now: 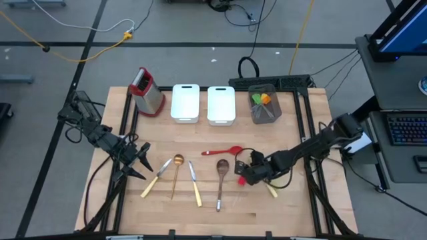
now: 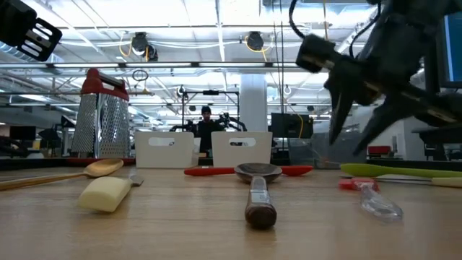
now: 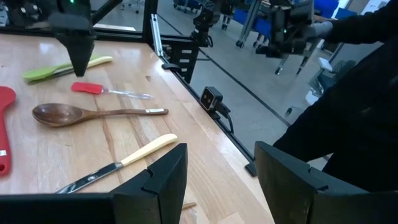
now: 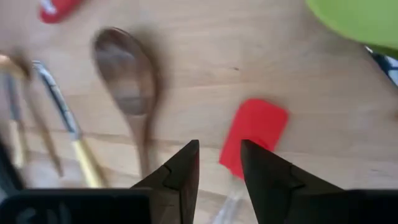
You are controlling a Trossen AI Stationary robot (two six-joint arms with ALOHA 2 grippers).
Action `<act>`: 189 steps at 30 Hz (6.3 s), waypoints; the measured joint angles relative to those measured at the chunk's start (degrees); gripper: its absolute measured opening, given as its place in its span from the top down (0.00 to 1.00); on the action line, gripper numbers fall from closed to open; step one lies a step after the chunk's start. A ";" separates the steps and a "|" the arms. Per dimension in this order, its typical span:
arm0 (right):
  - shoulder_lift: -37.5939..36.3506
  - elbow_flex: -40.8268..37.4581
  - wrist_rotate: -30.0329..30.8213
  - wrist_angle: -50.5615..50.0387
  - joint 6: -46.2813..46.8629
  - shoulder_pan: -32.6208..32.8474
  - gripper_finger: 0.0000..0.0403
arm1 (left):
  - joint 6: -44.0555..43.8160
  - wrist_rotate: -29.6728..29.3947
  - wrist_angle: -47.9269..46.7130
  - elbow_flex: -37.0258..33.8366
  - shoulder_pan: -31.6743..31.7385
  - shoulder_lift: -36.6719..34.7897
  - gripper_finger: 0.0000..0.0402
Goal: Pick & Place Kitchen Items
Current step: Put the red silicone spatula into the black bin
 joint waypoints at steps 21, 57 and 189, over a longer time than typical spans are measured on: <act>-6.49 0.04 1.04 11.79 -48.67 -1.28 0.72 | -0.59 -0.55 -0.03 0.00 0.02 0.02 0.52; -6.51 1.99 -14.09 -1.39 -124.85 -3.32 0.35 | -6.88 -5.64 0.47 0.00 0.02 0.07 0.52; -14.14 9.62 -22.94 -15.98 -118.33 -11.20 0.81 | -10.90 -5.64 0.43 0.00 0.00 0.13 0.52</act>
